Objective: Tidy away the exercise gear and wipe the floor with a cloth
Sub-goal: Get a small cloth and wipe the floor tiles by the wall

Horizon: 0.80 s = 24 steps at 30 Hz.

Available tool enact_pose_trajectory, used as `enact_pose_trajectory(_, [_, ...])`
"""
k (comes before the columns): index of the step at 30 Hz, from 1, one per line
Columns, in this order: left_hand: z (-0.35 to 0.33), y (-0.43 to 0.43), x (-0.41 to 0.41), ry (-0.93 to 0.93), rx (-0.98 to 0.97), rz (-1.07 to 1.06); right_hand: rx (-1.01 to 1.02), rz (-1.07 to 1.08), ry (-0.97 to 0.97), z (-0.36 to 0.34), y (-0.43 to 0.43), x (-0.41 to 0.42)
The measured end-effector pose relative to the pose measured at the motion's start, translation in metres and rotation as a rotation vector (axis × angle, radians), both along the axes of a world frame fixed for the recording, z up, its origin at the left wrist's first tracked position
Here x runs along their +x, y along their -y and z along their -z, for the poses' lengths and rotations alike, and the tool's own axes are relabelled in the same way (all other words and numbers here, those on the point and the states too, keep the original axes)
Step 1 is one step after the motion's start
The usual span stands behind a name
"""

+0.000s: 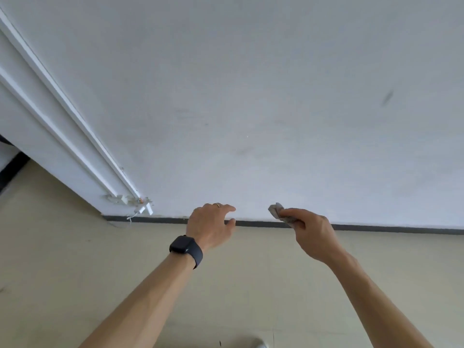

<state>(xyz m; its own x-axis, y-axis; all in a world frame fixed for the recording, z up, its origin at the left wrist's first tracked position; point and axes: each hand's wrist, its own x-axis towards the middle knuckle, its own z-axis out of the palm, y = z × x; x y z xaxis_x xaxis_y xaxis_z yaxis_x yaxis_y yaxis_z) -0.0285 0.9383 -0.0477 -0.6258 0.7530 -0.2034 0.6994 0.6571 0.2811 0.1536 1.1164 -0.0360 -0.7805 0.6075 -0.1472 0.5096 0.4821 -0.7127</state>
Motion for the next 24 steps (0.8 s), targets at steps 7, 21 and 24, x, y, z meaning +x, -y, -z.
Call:
enact_pose_trajectory(7, [-0.072, -0.047, 0.052, -0.057, 0.143, 0.215, -0.037, 0.234, -0.281, -0.079, 0.01, 0.095])
enact_pose_trajectory(21, [-0.112, -0.195, 0.346, -0.067, 0.189, 0.945, 0.311, 0.947, -0.201, -0.09, 0.056, 0.426])
enact_pose_trajectory(24, [-0.122, -0.228, 0.435, -0.052, 0.216, 1.072, 0.33, 1.066, -0.176, -0.089, 0.056, 0.509])
